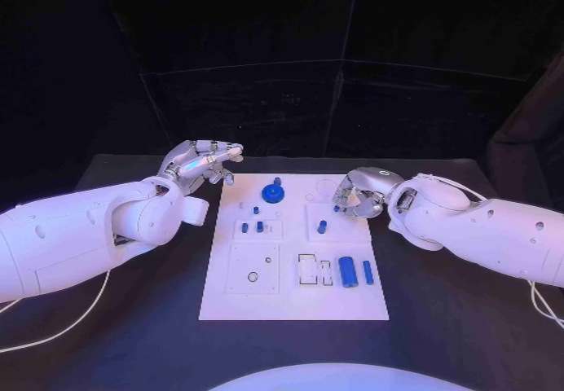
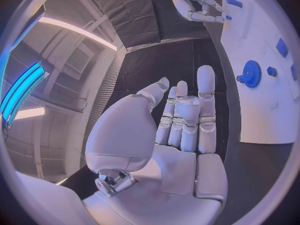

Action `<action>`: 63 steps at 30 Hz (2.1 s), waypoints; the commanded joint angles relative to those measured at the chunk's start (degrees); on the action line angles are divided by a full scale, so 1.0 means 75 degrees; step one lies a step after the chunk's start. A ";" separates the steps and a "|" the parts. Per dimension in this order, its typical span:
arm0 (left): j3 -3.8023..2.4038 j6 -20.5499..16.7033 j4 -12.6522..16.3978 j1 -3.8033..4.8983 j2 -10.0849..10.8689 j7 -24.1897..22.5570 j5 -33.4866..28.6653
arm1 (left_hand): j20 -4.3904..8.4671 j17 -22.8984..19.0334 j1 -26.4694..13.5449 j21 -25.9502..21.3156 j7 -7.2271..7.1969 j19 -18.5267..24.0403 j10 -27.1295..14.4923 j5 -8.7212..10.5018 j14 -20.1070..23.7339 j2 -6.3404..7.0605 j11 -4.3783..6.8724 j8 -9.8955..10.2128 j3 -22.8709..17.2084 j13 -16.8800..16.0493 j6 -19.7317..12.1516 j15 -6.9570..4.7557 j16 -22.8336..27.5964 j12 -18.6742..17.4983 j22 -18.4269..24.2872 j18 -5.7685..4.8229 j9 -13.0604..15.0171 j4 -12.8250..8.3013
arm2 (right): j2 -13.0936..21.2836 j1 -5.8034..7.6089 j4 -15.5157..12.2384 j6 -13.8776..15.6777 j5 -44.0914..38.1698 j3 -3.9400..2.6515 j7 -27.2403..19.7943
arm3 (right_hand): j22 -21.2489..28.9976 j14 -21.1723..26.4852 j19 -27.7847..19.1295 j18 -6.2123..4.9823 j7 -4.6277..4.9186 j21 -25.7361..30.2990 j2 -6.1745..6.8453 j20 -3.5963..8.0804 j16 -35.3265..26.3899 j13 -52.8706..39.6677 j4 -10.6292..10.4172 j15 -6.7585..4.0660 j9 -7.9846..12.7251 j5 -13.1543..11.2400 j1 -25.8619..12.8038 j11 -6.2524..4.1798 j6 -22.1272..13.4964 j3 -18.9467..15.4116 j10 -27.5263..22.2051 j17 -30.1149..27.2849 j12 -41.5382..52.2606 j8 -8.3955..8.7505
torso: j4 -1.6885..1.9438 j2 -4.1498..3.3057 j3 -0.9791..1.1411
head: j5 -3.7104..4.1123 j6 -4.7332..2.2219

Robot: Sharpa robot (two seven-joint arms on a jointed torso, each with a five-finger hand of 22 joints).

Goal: Assemble the parts on the task board

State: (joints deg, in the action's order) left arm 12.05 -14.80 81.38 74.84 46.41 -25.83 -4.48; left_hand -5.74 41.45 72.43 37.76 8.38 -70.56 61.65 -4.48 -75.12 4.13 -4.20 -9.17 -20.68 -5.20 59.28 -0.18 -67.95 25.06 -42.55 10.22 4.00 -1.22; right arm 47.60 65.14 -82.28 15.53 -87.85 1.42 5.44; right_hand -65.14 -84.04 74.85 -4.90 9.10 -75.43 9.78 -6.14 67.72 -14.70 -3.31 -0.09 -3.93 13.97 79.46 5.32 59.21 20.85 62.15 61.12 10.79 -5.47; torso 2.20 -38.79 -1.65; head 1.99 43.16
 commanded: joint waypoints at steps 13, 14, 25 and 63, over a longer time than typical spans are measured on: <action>0.0004 0.0447 0.0147 -0.0006 0.0061 -0.0391 -0.0753 | 0.0003 -0.0225 0.0117 -0.0090 0.0008 0.0076 0.0033 -0.0021 0.0157 -0.0047 -0.0006 -0.0041 0.0005 -0.0007 0.0047 -0.0004 0.0140 0.0039 0.0049 0.0038 0.0000 -0.0064 | -0.0303 -0.0056 0.0153 -0.0310 -0.0732 -0.0006 0.0592 | 0.0025 -0.0104 0.0029 -0.0082 0.0059 -0.0016 -0.0030 -0.0073 0.0013 0.0445 -0.0007 0.0084 0.0008 -0.0312 0.0048 0.0030 0.0018 0.0242 0.0064 -0.0019 -0.0176 0.0127 | 0.0003 -0.0026 0.0001 | -0.0041 0.0033; 0.0005 0.0452 0.0147 -0.0007 0.0061 -0.0381 -0.0754 | 0.0004 -0.0247 0.0123 -0.0101 0.0013 0.0079 0.0022 -0.0021 0.0170 -0.0051 -0.0009 -0.0038 0.0007 -0.0006 0.0038 -0.0002 0.0152 0.0040 0.0056 0.0037 -0.0003 -0.0070 | -0.0311 -0.0057 0.0157 -0.0324 -0.0734 -0.0006 0.0602 | 0.0020 -0.0105 0.0032 -0.0081 0.0056 -0.0019 -0.0045 -0.0074 0.0018 0.0487 -0.0003 0.0083 0.0006 -0.0318 0.0055 0.0027 0.0030 0.0280 0.0085 -0.0016 -0.0180 0.0129 | -0.0001 -0.0026 0.0002 | -0.0042 0.0037; 0.0006 0.0475 0.0153 -0.0011 0.0066 -0.0304 -0.0756 | 0.0001 -0.0339 0.0138 -0.0129 0.0029 0.0089 -0.0004 -0.0021 0.0216 -0.0065 -0.0021 -0.0033 0.0010 -0.0003 0.0018 0.0005 0.0199 0.0044 0.0074 0.0034 -0.0009 -0.0080 | -0.0368 -0.0060 0.0205 -0.0491 -0.0768 -0.0006 0.0735 | -0.0254 -0.0177 0.0198 -0.0030 -0.0024 -0.0195 -0.0236 -0.0014 0.0260 0.0779 0.0144 0.0014 -0.0025 -0.0570 0.0233 -0.0057 0.0320 0.0808 0.0430 0.0243 -0.0132 0.0056 | 0.0005 -0.0016 -0.0002 | -0.0030 0.0069; 0.0009 0.0579 0.0120 -0.0013 0.0139 -0.0108 -0.0562 | -0.0036 -0.0547 0.0241 -0.0261 0.0135 0.0104 -0.0196 -0.0017 0.0339 -0.0084 -0.0106 0.0013 0.0038 0.0017 -0.0157 0.0066 0.0283 0.0078 0.0165 0.0022 -0.0031 -0.0195 | -0.0028 -0.0087 -0.0359 0.0235 -0.0926 -0.0019 0.0949 | -0.0997 -0.0228 0.0582 0.0120 -0.0286 -0.0674 -0.0465 0.0182 0.0468 0.1032 0.0502 -0.0191 -0.0091 -0.1450 -0.0024 -0.0323 0.1113 0.1186 0.1266 0.0353 -0.0111 -0.0109 | 0.0009 0.0001 -0.0012 | 0.0045 0.0089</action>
State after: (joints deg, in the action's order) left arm 12.15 -11.44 82.31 74.67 47.47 -26.79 -9.31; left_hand -5.93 37.42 73.70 36.17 9.31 -69.97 60.46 -4.48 -72.99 3.37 -4.94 -9.15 -20.51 -5.15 58.34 0.32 -66.12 25.30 -41.39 10.16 3.85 -2.31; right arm 47.07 64.32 -84.52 15.75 -96.15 1.30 12.40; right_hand -72.56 -84.05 78.86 -4.89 6.96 -80.31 6.46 -4.81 71.10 -7.04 0.59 -1.15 -4.58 3.32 79.90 2.75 67.35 30.07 71.27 63.81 10.36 -6.08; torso 2.23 -38.82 -1.71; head 2.30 43.83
